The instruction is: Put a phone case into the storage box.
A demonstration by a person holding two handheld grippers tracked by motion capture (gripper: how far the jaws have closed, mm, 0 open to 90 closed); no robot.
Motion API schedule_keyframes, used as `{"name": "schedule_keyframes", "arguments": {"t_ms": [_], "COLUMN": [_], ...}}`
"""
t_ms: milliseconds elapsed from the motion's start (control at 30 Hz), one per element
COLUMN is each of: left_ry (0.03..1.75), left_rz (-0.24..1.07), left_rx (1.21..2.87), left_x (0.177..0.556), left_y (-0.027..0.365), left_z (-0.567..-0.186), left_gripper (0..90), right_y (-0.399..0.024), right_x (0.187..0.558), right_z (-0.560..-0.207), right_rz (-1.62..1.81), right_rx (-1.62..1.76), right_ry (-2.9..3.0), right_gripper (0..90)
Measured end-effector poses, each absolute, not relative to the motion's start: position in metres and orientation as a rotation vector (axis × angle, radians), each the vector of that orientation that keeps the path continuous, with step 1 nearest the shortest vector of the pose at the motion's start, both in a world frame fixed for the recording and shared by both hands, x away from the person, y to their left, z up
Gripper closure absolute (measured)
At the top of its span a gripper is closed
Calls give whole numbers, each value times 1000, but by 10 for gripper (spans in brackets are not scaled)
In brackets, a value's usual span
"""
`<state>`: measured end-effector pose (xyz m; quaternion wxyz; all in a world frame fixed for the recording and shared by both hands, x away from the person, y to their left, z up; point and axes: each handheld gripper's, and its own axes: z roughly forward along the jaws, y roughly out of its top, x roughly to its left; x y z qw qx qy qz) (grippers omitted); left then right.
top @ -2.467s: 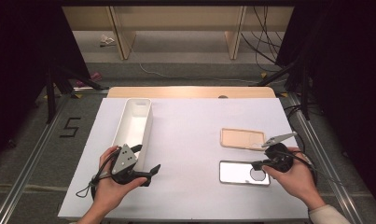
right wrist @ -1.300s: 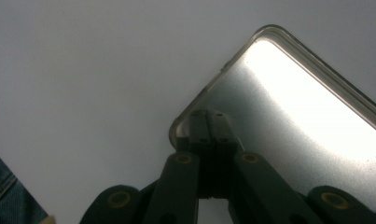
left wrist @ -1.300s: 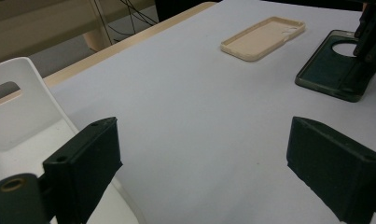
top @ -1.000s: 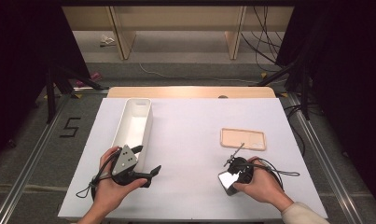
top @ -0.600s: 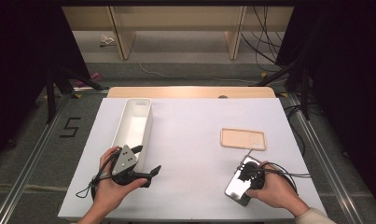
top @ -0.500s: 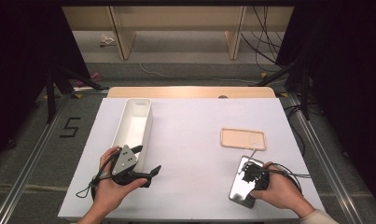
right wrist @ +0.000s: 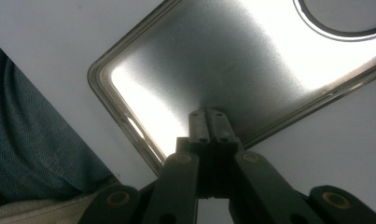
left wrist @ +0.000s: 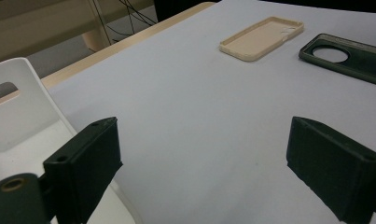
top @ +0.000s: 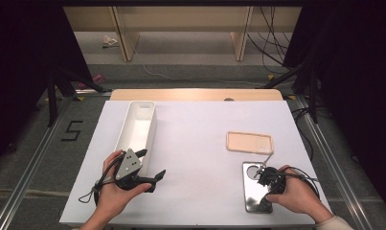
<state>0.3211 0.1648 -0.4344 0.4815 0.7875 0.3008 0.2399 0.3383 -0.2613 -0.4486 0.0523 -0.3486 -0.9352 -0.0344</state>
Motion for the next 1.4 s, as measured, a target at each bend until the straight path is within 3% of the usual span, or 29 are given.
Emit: {"name": "schedule_keyframes", "arguments": {"t_ms": [133, 267, 400, 433, 467, 567, 700, 800, 1400], "left_ry": [733, 732, 733, 732, 732, 732, 733, 734, 732], "left_rz": [584, 584, 582, 583, 582, 581, 583, 583, 581], "left_rx": [1921, 1921, 1922, 1923, 1923, 1922, 1920, 1919, 1920], "left_x": [321, 321, 321, 321, 321, 321, 321, 322, 322], "left_y": [165, 164, 164, 164, 164, 164, 164, 164, 164], "left_z": [-435, -434, -435, -435, -435, -435, -435, -435, -435], "left_gripper": [92, 92, 93, 92, 92, 92, 92, 92, 92], "right_y": [-261, -259, -253, -250, -250, -246, -243, -242, -235], "right_x": [338, 336, 331, 328, 328, 322, 319, 318, 313], "right_z": [-448, -444, -434, -430, -430, -430, -434, -435, -443], "right_rz": [-107, -150, -220, -262, -262, -240, -184, -182, -93], "right_rx": [-1052, -997, -711, -581, -581, -463, -348, -314, -225], "right_ry": [-2847, -2891, -3029, -3074, -3074, -3146, -3200, -3204, -3206], "right_gripper": [890, 813, 620, 524, 524, 391, 281, 257, 312]}}
